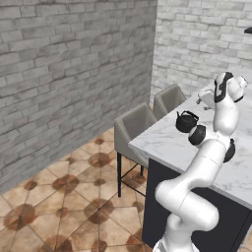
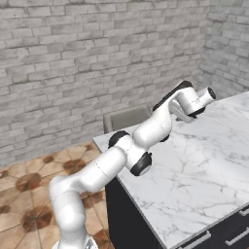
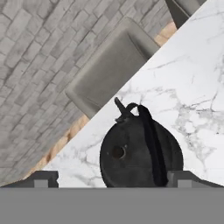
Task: The kettle is done boiling. Turn off the stove, then wait for 300 timesteps before moving the kettle to the dining table.
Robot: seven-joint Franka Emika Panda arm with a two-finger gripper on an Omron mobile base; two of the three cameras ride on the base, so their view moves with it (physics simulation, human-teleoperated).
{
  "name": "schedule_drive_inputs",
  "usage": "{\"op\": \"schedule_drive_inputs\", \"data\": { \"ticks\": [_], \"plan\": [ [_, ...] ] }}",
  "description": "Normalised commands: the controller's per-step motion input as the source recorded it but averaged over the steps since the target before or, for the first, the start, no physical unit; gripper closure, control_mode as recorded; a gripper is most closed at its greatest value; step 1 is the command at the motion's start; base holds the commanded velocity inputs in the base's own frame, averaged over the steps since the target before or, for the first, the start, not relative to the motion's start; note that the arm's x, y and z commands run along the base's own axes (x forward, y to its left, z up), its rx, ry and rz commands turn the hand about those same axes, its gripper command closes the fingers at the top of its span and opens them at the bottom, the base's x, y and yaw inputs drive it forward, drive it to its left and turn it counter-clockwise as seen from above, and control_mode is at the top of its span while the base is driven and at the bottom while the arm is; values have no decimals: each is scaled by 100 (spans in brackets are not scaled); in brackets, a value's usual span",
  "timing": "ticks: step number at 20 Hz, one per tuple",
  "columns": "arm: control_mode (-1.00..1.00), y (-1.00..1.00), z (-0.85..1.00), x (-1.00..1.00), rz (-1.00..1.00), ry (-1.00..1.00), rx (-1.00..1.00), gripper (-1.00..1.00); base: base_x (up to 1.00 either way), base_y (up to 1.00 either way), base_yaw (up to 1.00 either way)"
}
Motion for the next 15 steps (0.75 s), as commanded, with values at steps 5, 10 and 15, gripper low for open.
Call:
{"op": "schedule_drive_inputs", "data": {
  "ticks": [5, 10, 15],
  "plan": [
    [-100, 0, 34, -58, -10, -1, 0, -100, 0, 0, 0],
    [-100, 0, 23, -66, -10, -4, 0, -100, 0, 0, 0],
    [-100, 7, 2, -86, -13, -9, 0, -100, 0, 0, 0]
  ]
}}
